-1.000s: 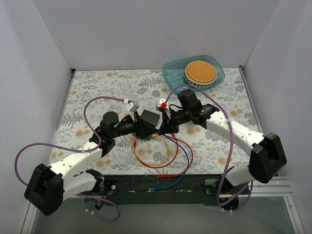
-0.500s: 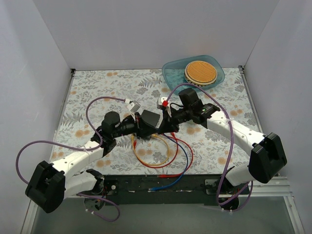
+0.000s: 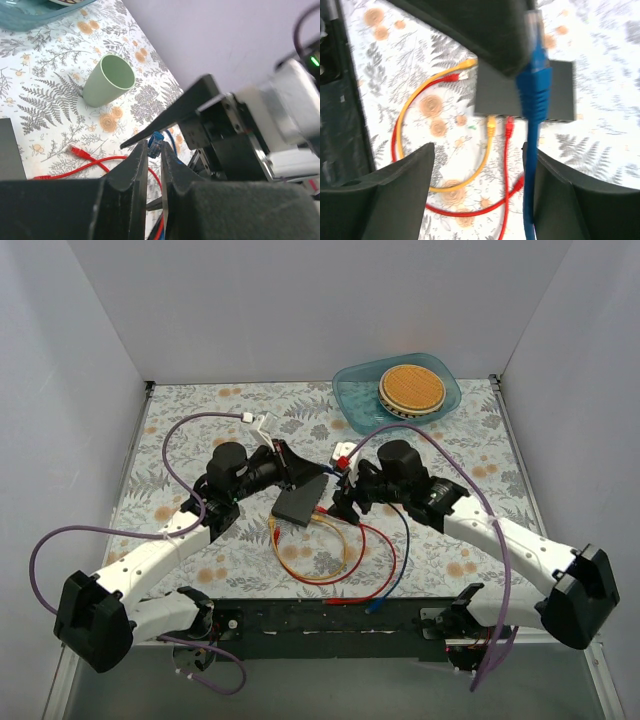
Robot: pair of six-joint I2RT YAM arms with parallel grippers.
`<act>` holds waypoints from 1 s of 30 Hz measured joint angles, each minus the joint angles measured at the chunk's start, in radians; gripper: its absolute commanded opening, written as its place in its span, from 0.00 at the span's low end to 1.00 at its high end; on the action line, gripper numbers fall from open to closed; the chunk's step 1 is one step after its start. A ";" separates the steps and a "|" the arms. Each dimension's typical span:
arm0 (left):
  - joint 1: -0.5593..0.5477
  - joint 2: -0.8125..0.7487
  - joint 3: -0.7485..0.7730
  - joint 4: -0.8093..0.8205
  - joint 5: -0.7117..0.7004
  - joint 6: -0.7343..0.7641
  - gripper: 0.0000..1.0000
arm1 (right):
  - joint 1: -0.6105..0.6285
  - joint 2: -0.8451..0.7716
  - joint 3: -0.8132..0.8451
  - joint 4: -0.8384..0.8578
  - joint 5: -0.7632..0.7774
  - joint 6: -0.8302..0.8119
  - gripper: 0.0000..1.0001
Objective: Insert the plug into the switch port
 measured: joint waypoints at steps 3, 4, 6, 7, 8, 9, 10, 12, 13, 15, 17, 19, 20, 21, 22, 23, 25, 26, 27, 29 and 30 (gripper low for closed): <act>0.000 0.006 0.063 -0.091 -0.074 -0.055 0.00 | 0.060 -0.083 -0.038 0.069 0.150 0.010 0.79; -0.002 0.006 0.074 -0.117 -0.092 -0.069 0.00 | 0.077 -0.099 -0.044 0.088 0.198 0.011 0.79; -0.004 0.009 0.105 -0.198 -0.141 -0.100 0.00 | 0.107 -0.116 -0.051 0.127 0.292 0.011 0.79; -0.004 0.014 0.117 -0.227 -0.158 -0.111 0.00 | 0.119 -0.119 -0.054 0.146 0.334 0.011 0.79; -0.004 0.020 0.127 -0.254 -0.174 -0.122 0.00 | 0.129 -0.121 -0.055 0.161 0.372 0.010 0.79; -0.004 0.024 0.134 -0.278 -0.190 -0.133 0.00 | 0.137 -0.121 -0.056 0.174 0.405 0.010 0.78; -0.003 0.027 0.136 -0.299 -0.201 -0.142 0.00 | 0.142 -0.121 -0.058 0.187 0.434 0.008 0.77; -0.003 0.028 0.136 -0.333 -0.218 -0.159 0.00 | 0.146 -0.121 -0.063 0.209 0.479 0.003 0.73; -0.003 0.028 0.136 -0.348 -0.224 -0.168 0.00 | 0.148 -0.120 -0.064 0.214 0.496 0.002 0.72; -0.003 0.029 0.137 -0.369 -0.231 -0.182 0.00 | 0.148 -0.120 -0.067 0.226 0.520 -0.002 0.68; -0.003 0.030 0.138 -0.384 -0.235 -0.191 0.00 | 0.148 -0.118 -0.069 0.239 0.533 -0.005 0.68; -0.003 0.032 0.143 -0.396 -0.238 -0.198 0.00 | 0.149 -0.112 -0.070 0.255 0.536 -0.010 0.68; -0.003 0.032 0.145 -0.401 -0.239 -0.201 0.00 | 0.150 -0.108 -0.070 0.262 0.536 -0.012 0.68; -0.003 0.033 0.147 -0.404 -0.240 -0.203 0.00 | 0.151 -0.104 -0.071 0.268 0.536 -0.016 0.67; -0.003 0.033 0.149 -0.404 -0.241 -0.203 0.00 | 0.152 -0.100 -0.072 0.274 0.536 -0.020 0.66; -0.003 0.033 0.150 -0.404 -0.241 -0.204 0.00 | 0.154 -0.096 -0.075 0.283 0.535 -0.024 0.66; -0.003 0.033 0.151 -0.404 -0.241 -0.207 0.00 | 0.156 -0.087 -0.077 0.293 0.527 -0.029 0.63; -0.003 0.033 0.151 -0.405 -0.241 -0.208 0.00 | 0.156 -0.080 -0.077 0.297 0.523 -0.032 0.63; -0.003 0.034 0.153 -0.407 -0.241 -0.210 0.00 | 0.156 -0.074 -0.077 0.302 0.520 -0.035 0.62; -0.003 0.038 0.155 -0.410 -0.241 -0.211 0.00 | 0.159 -0.062 -0.077 0.309 0.515 -0.041 0.61; -0.003 0.038 0.155 -0.411 -0.241 -0.211 0.00 | 0.159 -0.056 -0.077 0.314 0.512 -0.043 0.60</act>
